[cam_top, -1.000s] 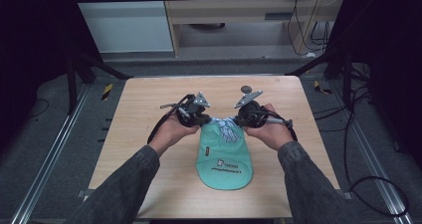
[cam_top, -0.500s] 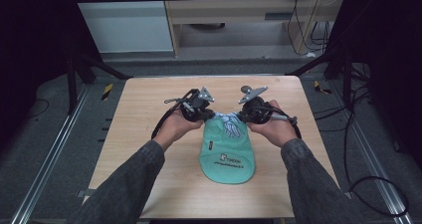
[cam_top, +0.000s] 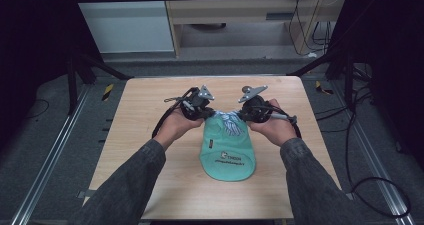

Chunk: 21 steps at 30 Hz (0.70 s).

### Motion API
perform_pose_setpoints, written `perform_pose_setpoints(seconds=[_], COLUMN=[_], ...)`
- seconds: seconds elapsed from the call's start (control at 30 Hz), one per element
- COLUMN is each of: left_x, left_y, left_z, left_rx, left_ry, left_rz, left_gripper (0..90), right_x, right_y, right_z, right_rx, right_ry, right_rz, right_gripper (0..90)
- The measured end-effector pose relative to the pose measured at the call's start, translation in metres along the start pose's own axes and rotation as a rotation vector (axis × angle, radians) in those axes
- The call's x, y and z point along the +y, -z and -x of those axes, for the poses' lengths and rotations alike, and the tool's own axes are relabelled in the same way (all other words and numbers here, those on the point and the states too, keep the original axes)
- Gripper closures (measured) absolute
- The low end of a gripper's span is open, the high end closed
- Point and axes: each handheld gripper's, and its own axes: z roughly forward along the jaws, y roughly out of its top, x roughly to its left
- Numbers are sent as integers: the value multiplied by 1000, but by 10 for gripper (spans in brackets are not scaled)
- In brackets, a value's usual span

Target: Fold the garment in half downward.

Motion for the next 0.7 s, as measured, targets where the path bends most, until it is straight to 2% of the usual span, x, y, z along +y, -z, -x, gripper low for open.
perform_pose_setpoints(seconds=[0.7], left_x=[11], left_y=[-4], left_z=[-12], left_rx=[35], left_ry=[8], left_rz=[11], left_gripper=[849], right_x=[9], right_y=[-8], right_z=[12], right_rx=[-37], right_ry=[-16], right_rz=[13], right_gripper=[842])
